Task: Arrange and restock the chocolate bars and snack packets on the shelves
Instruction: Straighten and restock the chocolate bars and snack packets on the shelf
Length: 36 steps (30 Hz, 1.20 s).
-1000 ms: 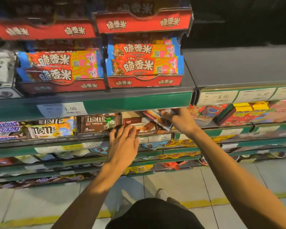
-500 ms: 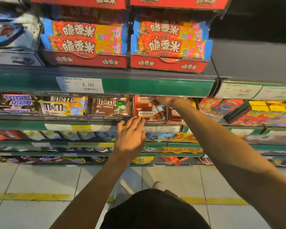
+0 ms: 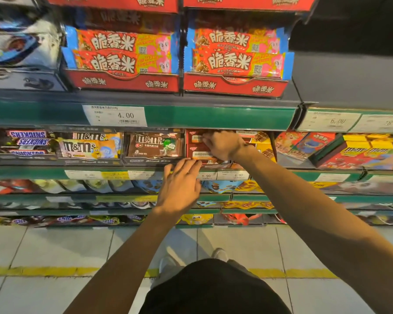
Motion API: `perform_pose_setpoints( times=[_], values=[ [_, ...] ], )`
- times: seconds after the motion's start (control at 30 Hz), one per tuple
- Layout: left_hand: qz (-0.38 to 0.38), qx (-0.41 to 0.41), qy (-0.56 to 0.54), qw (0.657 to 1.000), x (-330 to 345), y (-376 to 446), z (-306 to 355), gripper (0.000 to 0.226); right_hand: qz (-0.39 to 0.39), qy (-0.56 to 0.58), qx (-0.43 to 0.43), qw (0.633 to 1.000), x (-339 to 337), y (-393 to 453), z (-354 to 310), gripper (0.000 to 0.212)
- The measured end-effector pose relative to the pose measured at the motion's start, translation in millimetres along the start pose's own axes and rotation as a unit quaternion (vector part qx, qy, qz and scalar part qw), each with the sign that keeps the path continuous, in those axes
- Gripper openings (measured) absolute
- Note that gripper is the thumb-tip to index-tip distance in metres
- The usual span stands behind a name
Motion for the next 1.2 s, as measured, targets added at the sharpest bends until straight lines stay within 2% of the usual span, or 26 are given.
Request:
perform_pose_setpoints(
  times=[0.1,0.2,0.4,0.5,0.6,0.77,0.87,0.93,1.07,1.2],
  values=[
    [0.021,0.019,0.007,1.000,1,1,-3,0.047,-0.009,-0.040,-0.022,0.999,4,-13,-3,0.046],
    [0.041,0.025,0.017,0.999,2,3,-4,0.042,-0.026,-0.014,-0.025,0.999,10,-26,-9,0.045],
    [0.039,0.025,0.017,0.999,1,10,-5,0.036,-0.017,-0.032,0.004,0.999,22,-41,-16,0.061],
    [0.044,0.036,0.023,0.998,-1,13,-9,0.034,0.059,0.001,0.000,0.998,16,-52,-18,0.058],
    [0.017,0.043,0.034,0.998,-3,17,-11,0.036,0.122,0.049,0.009,0.991,4,-75,-16,0.048],
    [-0.041,0.018,0.044,0.998,-20,24,3,0.044,0.183,0.135,0.092,0.969,-25,-134,11,0.031],
    [-0.028,0.036,0.024,0.999,-35,25,48,0.038,0.218,0.190,0.137,0.948,-42,-177,38,0.020],
    [-0.035,0.031,-0.085,0.995,-40,25,92,0.027,0.238,0.222,0.171,0.930,-48,-213,61,0.017],
    [-0.053,0.023,-0.273,0.960,-32,30,188,0.011,0.266,0.259,0.257,0.892,-44,-298,126,0.024],
    [-0.064,0.053,-0.329,0.941,-10,41,293,0.013,0.308,0.289,0.357,0.833,-42,-388,194,0.029]
  ],
)
Point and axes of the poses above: each hand's wrist, its own y-axis towards the middle knuckle, its own x-axis out of the palm, z = x × y, the point moved 2 cm from there along y, towards the middle knuckle, and after that the axes turned 6 degrees about z, right-handed, at the moved point
